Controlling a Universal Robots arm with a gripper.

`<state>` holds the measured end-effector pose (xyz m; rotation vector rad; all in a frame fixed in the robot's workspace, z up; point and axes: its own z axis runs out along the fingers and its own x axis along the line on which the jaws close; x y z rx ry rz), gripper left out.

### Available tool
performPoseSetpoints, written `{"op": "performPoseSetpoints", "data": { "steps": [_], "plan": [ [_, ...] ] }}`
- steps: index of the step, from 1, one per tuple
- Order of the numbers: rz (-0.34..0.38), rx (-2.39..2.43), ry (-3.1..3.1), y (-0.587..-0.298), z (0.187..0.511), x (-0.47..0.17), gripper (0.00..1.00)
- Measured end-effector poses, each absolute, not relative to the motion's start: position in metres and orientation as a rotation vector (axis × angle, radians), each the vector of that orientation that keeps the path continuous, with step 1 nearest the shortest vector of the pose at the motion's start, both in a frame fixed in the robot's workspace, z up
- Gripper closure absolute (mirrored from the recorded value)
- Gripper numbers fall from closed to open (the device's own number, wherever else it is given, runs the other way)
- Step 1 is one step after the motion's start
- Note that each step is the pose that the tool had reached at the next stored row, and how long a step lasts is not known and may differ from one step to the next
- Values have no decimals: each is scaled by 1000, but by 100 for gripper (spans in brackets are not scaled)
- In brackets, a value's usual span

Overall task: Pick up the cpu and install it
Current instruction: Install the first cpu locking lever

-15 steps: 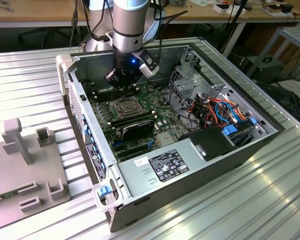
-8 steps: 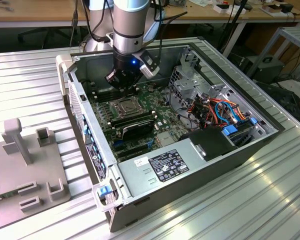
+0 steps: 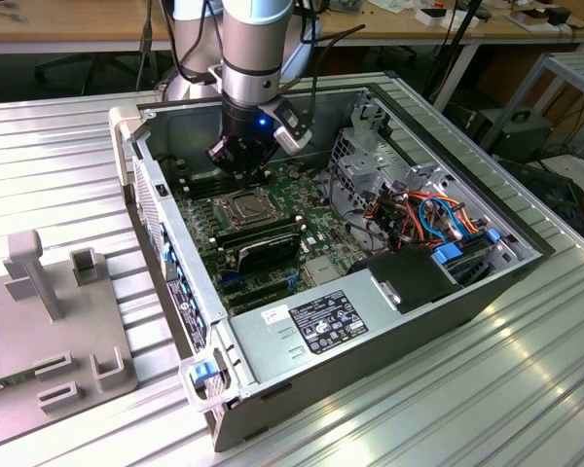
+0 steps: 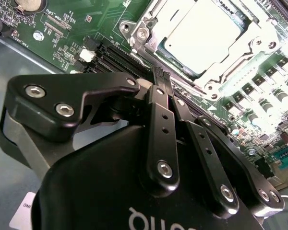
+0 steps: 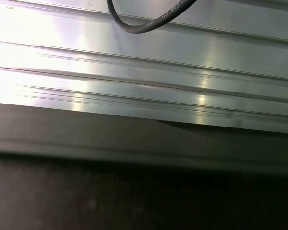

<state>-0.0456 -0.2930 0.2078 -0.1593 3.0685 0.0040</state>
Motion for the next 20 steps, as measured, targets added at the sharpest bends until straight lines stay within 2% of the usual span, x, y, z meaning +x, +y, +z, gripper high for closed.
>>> {"op": "performPoseSetpoints", "data": {
  "steps": [20],
  "plan": [
    [-9, -160, 3069, -293, 205, -41, 89]
  ]
}}
